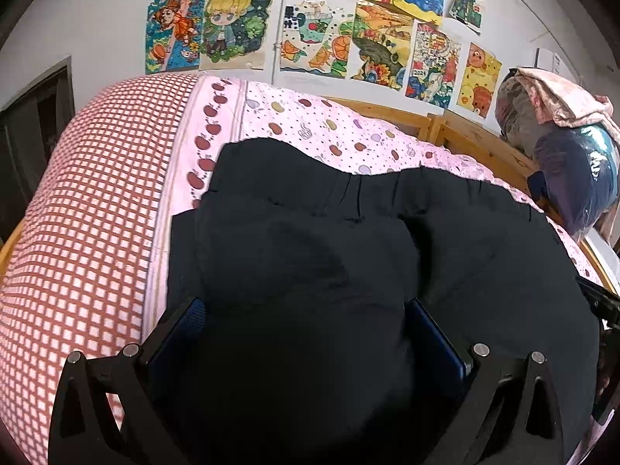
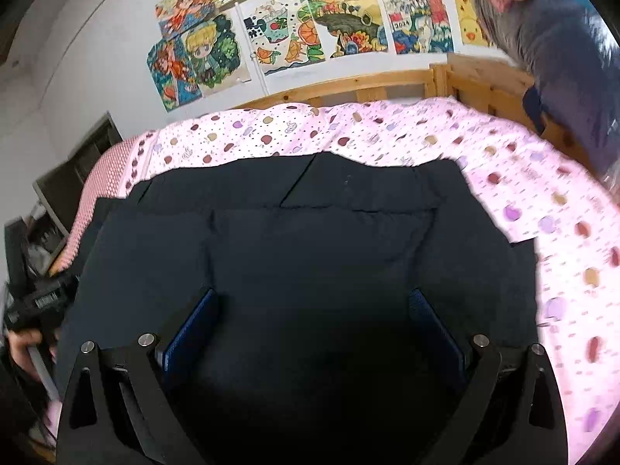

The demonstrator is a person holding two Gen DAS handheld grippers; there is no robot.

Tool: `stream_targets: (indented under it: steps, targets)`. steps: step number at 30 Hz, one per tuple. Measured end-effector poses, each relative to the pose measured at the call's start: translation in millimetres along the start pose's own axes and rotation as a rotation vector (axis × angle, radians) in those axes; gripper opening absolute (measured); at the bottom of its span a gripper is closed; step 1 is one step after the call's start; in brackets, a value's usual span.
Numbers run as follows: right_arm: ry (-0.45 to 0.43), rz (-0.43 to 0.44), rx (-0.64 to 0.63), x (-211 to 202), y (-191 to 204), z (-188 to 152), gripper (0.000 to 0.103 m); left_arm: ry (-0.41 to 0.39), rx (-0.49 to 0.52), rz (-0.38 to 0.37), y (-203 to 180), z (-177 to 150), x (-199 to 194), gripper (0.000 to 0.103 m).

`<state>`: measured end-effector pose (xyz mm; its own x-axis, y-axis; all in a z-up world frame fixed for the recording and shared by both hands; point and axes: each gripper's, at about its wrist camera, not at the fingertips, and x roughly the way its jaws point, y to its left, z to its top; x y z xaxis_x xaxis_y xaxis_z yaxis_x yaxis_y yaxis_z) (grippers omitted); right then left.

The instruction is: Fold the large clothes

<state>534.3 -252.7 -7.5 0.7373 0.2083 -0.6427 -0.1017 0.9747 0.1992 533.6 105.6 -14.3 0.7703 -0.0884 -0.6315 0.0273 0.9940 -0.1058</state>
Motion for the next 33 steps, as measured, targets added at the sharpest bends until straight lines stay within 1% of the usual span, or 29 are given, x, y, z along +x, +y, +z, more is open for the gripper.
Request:
stream_targets:
  steps: [4, 7, 11, 13, 15, 17, 20, 23, 25, 29, 31, 33]
  targets:
    - [-0.026, -0.082, -0.072, -27, -2, 2, 0.096, -0.021, -0.012, 0.025, 4, 1, -17, 0.103]
    - [-0.04, -0.115, -0.097, -43, -9, 4, 0.096, -0.027, -0.015, 0.042, 10, 1, -28, 0.103]
    - [-0.042, -0.15, -0.086, -56, -23, 5, 0.096, -0.034, -0.008, 0.056, 18, -1, -41, 0.103]
    - [-0.037, -0.172, -0.07, -59, -34, 3, 0.096, -0.031, 0.022, 0.065, 20, -2, -48, 0.103]
    - [-0.028, -0.188, -0.054, -57, -40, 0, 0.096, -0.037, 0.049, 0.061, 24, -4, -55, 0.103]
    - [-0.018, -0.196, -0.036, -56, -47, -3, 0.096, -0.037, 0.049, 0.057, 34, -6, -61, 0.103]
    - [0.001, -0.192, -0.021, -52, -56, -10, 0.096, -0.004, 0.015, 0.028, 52, -7, -61, 0.103]
    - [0.023, -0.188, -0.004, -47, -65, -17, 0.096, 0.056, -0.034, -0.005, 71, -10, -52, 0.103]
    - [0.042, -0.175, 0.026, -41, -72, -20, 0.096, 0.087, -0.073, -0.062, 81, -13, -43, 0.103]
    - [0.078, -0.147, 0.076, -29, -82, -29, 0.097, 0.143, -0.108, -0.133, 89, -24, -27, 0.103]
    - [0.109, -0.12, 0.101, -19, -87, -34, 0.1, 0.169, -0.128, -0.175, 92, -29, -19, 0.103]
    - [0.14, -0.074, 0.145, -10, -96, -39, 0.101, 0.207, -0.156, -0.223, 97, -34, -10, 0.103]
